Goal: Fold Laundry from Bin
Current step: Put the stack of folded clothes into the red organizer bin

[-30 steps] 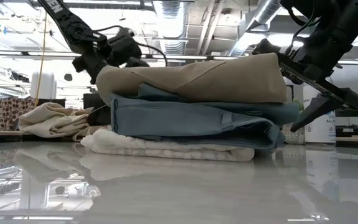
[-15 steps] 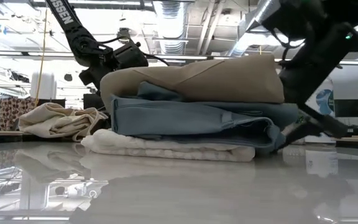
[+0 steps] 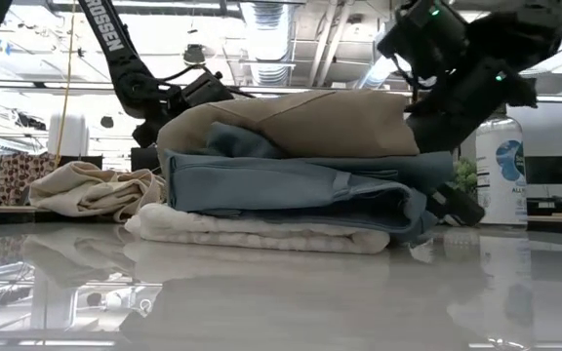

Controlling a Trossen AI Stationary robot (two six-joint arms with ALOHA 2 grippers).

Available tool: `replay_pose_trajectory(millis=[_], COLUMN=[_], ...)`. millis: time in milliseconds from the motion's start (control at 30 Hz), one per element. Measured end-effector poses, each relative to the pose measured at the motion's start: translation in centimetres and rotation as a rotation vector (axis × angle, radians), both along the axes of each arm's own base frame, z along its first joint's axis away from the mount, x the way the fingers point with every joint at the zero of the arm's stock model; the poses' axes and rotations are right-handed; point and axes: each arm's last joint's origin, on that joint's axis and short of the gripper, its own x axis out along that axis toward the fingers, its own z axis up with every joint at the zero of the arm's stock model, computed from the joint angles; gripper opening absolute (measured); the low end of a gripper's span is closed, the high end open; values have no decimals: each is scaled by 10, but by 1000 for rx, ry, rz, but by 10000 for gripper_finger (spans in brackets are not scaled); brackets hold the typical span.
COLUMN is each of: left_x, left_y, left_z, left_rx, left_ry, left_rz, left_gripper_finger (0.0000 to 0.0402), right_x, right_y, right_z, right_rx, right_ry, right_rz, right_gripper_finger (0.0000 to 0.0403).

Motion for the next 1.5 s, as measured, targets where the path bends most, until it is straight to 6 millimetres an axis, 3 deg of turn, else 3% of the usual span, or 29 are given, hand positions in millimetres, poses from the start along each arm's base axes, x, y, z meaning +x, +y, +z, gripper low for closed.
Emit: replay_pose_trajectory(millis=[100,233,433,633,800,1067,1267,1500], left_x=[1,3,4,0,-10,-16,-11,-6], left_y=[0,0,-2,14,35,55,72,90], left_z=[-2,-1,-2,15,36,57,75,99], left_rx=[6,43,62,15,43,13,-5,-29], left_ry=[-4,-17,-15,-78,-143,-208,-261,-329], left_rz=[8,21,30,54,110,153,177,186], left_gripper_finger=[293,231,89,88,88,88,88,88], right_x=[6,11,12,17,16,28,43,46], right_y=[-2,-3,-7,-8,-17,-51,-77,-99], right_z=[-3,-8,-9,1,24,73,99,128], right_rx=[0,1,-26,-90,-187,-337,-380,-411], right_ry=[4,13,18,-46,-49,32,69,164], right_rz=[-3,-14,-14,26,18,74,137,194], right_gripper_finger=[355,291,129,131,131,131,131,130])
